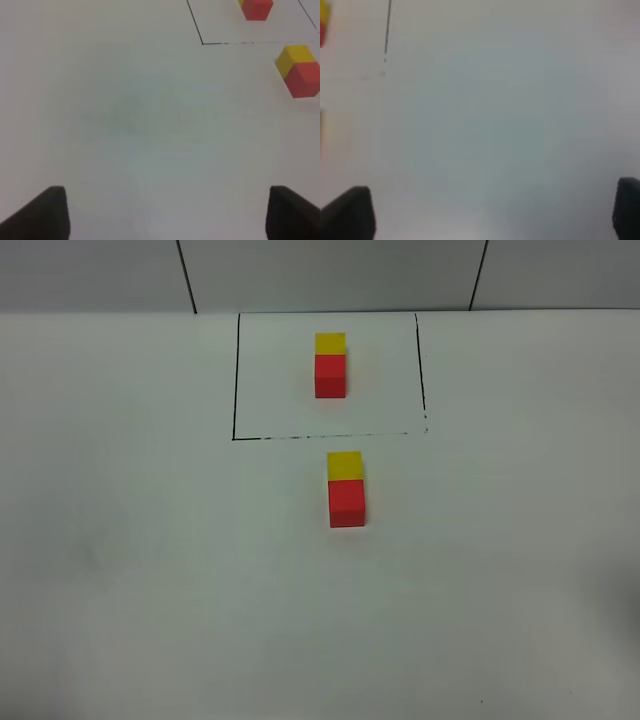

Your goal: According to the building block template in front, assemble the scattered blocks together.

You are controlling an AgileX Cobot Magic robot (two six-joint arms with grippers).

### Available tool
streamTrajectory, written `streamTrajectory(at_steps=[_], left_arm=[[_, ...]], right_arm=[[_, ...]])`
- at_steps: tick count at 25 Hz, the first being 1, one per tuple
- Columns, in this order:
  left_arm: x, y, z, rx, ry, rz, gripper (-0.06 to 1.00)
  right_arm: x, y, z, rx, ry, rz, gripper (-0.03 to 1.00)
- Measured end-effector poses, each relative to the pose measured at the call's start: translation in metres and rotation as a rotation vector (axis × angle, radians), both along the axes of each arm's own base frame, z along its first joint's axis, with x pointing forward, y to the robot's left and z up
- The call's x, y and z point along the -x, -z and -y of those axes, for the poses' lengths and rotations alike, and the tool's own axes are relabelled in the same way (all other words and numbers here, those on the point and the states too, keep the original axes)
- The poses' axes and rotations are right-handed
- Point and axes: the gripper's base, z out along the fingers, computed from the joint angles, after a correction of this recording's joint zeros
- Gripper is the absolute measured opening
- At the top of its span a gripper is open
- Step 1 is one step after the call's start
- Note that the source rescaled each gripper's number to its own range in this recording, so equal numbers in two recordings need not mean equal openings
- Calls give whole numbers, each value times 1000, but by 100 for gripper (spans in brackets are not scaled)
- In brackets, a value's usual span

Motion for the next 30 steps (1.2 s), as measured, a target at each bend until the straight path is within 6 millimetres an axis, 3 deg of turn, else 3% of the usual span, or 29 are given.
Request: streamTrajectory(at_steps=[8,12,17,22,30], left_arm=[[0,0,0,0,0,0,71],[0,0,0,0,0,0,71],[0,0,0,0,0,0,71],[0,0,0,0,0,0,70],[0,0,0,0,0,-2,70]], right_arm=[[71,19,-3,-51,-46,32,96],[96,30,-1,-62,-43,65,95],[123,30,2,-71,-48,182,93],[140,40,3,-70,-54,224,89],[140,40,3,-70,-55,227,75]])
